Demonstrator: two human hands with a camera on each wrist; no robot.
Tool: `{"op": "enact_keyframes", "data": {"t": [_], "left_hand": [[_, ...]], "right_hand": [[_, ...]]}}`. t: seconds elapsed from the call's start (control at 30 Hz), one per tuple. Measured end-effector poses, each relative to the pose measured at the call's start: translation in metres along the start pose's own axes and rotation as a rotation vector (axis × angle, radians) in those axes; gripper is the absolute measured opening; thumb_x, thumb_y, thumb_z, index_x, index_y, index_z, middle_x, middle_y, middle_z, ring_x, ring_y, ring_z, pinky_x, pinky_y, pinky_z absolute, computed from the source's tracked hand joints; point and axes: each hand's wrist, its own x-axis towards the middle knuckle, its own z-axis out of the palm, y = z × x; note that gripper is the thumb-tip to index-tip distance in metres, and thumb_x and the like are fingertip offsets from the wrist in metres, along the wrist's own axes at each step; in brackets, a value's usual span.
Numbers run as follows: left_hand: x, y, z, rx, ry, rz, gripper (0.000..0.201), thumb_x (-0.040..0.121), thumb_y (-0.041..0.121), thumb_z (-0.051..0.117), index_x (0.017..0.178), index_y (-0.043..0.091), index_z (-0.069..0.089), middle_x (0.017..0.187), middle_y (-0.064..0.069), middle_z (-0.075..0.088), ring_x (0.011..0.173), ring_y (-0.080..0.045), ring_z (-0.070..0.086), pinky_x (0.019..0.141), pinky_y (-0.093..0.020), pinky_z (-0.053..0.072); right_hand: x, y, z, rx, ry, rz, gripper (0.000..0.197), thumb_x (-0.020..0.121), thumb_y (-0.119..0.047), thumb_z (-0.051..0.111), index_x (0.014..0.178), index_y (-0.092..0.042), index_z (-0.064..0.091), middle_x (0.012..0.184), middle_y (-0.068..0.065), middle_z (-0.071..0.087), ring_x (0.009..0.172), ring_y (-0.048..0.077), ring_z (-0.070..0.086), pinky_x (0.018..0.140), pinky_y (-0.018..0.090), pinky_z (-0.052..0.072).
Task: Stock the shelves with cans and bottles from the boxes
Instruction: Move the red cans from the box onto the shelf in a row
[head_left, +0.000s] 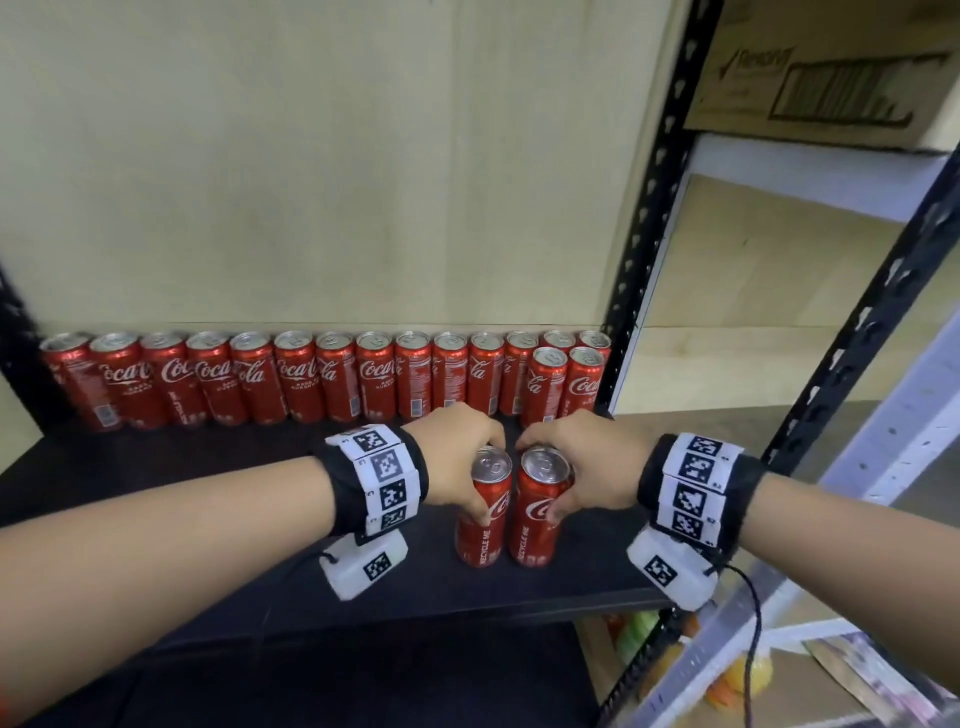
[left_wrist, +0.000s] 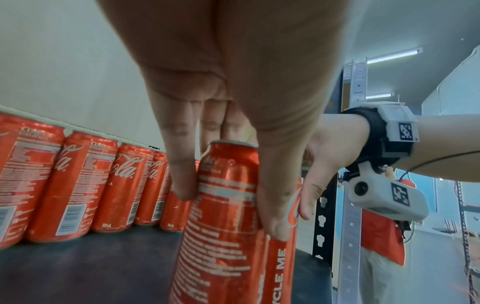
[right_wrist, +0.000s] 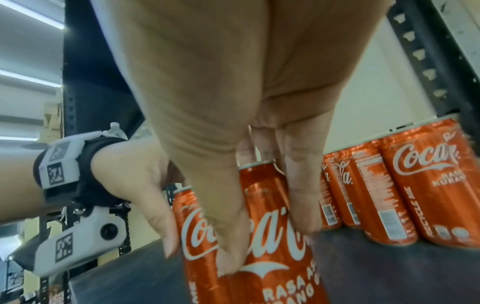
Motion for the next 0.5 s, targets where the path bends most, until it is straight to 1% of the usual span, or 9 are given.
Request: {"op": "enact_keyframes", "data": {"t": [0.13,0.27,0.4,0.5], "left_hand": [[0.006,0.000,0.003,-0.012,0.024,-0.024,0.070,0.056,0.046,0.096,0.114,0.025,0.064,0.105,0.010,0.065,0.094,-0.011,0.064,0.081,-0.034,0.058],[0.013,-0.001,-0.002,0.022,-0.008,-0.033,0.069,0.058,0.043,0.096,0.115,0.025,0.063,0.107,0.008,0.065,0.095,-0.012,0.063,0.082,-0.034,0.058],[0.025,-0.004,-0.012,0.066,-0.014,-0.079,0.072,0.059,0.041,0.096,0.120,0.022,0.063,0.112,0.005,0.065,0.099,-0.016,0.064,0.083,-0.035,0.058],[0.036,-0.007,-0.019,0.077,-0.009,-0.118,0.067,0.059,0.039,0.096,0.115,0.021,0.065,0.107,0.004,0.068,0.093,-0.016,0.065,0.079,-0.034,0.058]], "right_hand": [[0.006,0.004,0.005,0.032,-0.003,0.004,0.063,0.068,-0.037,0.092,0.122,-0.029,0.060,0.113,-0.012,0.067,0.103,0.007,0.063,0.090,0.033,0.056],[0.012,0.004,0.001,0.016,-0.022,0.000,0.061,0.070,-0.035,0.091,0.122,-0.027,0.060,0.114,-0.011,0.067,0.103,0.009,0.064,0.089,0.033,0.056],[0.027,0.006,-0.005,-0.003,-0.003,0.018,0.060,0.069,-0.034,0.091,0.120,-0.024,0.061,0.113,-0.008,0.068,0.101,0.012,0.065,0.086,0.034,0.057],[0.044,0.011,-0.009,-0.018,0.021,0.049,0.062,0.068,-0.035,0.092,0.121,-0.022,0.061,0.113,-0.005,0.067,0.101,0.015,0.064,0.086,0.035,0.057]]}}
